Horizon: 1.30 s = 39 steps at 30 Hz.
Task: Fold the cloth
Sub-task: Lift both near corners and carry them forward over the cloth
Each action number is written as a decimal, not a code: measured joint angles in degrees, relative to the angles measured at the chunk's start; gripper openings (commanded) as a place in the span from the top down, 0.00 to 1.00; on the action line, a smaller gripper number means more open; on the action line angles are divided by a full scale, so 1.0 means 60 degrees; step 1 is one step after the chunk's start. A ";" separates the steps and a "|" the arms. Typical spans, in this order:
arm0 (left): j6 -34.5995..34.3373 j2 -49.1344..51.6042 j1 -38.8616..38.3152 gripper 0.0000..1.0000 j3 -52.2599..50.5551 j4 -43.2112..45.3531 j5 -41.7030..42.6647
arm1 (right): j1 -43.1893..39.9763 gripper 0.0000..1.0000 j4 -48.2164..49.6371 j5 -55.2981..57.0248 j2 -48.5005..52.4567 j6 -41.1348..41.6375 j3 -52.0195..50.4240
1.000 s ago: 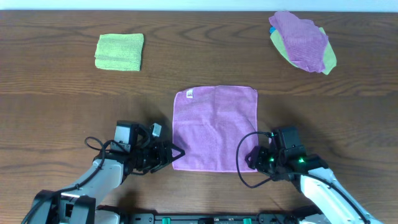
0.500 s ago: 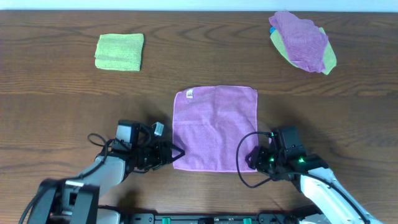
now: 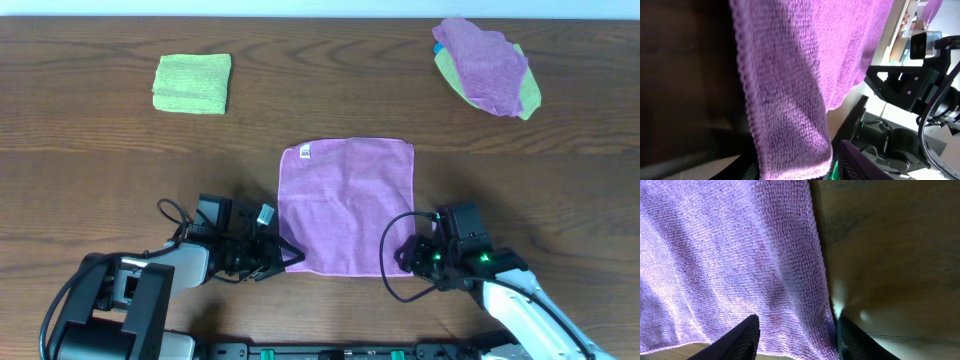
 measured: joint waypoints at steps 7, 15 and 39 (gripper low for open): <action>0.0000 0.0000 0.0000 0.55 0.0022 -0.0029 -0.0066 | 0.0000 0.50 0.0004 0.0007 0.0000 -0.0044 0.0000; 0.0073 0.0011 -0.0025 0.67 0.0055 -0.0091 -0.0335 | 0.0000 0.65 -0.0259 -0.0138 0.0018 -0.0091 0.0007; -0.0120 0.0251 -0.0051 0.94 0.1344 0.0153 -0.0714 | 0.0000 0.98 -0.1213 0.0197 0.0219 -0.0368 0.0692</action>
